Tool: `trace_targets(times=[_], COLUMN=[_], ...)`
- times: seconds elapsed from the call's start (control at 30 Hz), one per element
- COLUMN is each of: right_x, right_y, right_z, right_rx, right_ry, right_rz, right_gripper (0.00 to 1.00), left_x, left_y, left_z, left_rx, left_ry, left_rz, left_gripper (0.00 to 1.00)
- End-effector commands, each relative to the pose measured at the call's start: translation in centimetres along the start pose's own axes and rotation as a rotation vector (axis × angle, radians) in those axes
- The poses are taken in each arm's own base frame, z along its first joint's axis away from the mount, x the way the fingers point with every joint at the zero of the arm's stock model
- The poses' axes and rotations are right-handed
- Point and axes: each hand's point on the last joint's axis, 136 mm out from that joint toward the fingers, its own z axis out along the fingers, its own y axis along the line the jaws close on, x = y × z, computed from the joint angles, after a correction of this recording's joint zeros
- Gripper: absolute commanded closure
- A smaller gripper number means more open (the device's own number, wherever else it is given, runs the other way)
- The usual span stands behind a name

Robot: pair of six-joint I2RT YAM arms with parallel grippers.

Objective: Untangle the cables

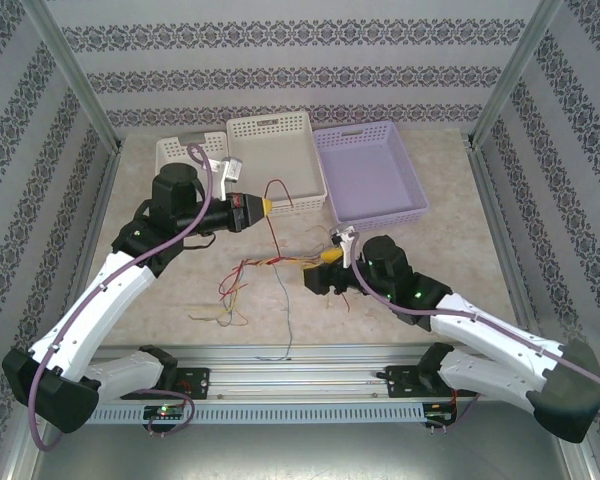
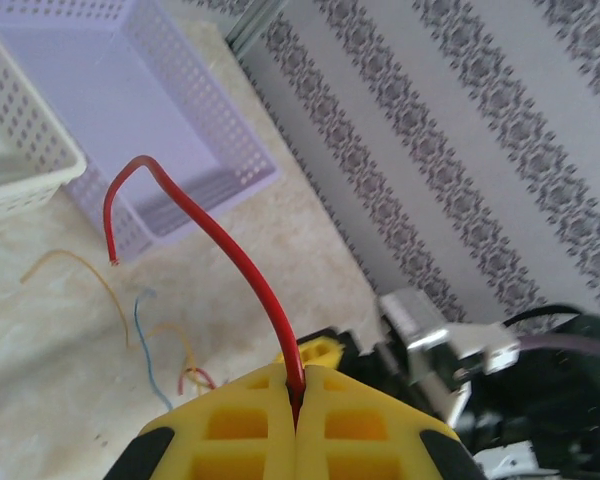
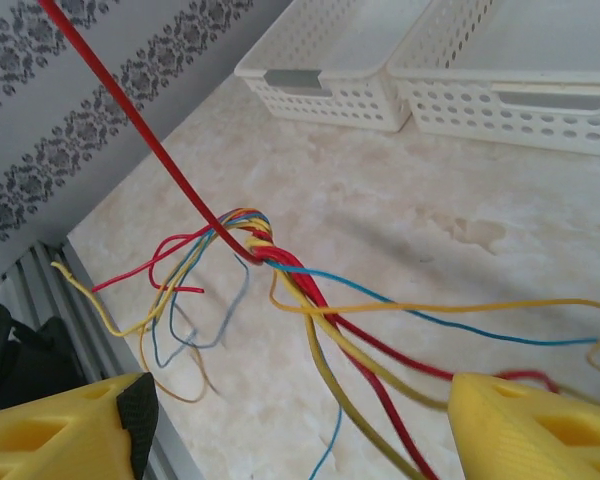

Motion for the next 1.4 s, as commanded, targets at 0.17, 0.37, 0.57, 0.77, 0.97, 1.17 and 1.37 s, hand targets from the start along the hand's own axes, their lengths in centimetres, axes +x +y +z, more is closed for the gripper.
trace_targets(times=[0.17,0.37,0.57,0.77,0.97,1.17,1.37], right_x=[-0.1,0.0,1.8,2.1,2.3,1.3,0.7], right_y=[2.2,3.6,0.9,-1.4,-1.6,-0.8,0.9], right_z=[1.9,3.3,5.6,5.8,7.7,8.8,7.5], right_rx=[-0.064,-0.084,0.053,0.17,0.174,0.12,0.019], right_ry=[-0.072,-0.121,-0.073,-0.087,-0.078,-0.146,-0.209], right_rz=[0.123,0.166,0.082,-0.016,-0.077,-0.087,-0.091], right_gripper=[0.25,0.24,0.25,0.26,0.28,0.3,0.32], left_x=[-2.7,-3.4,-4.1,-3.6,-3.5,-3.6,-3.3], left_y=[-4.1,-5.3,-8.0,-9.2,-10.9,-12.1,-11.7], left_z=[-0.3,0.0,-0.7,-1.5,-2.2,-2.9,-3.1], left_rx=[0.105,0.129,0.177,0.195,0.256,0.302,0.276], left_ry=[-0.155,-0.212,-0.247,-0.245,-0.264,-0.283,-0.29], left_rz=[0.018,0.033,0.056,0.064,0.046,0.03,0.043], left_gripper=[1.0,1.0,1.0,1.0,1.0,1.0,1.0])
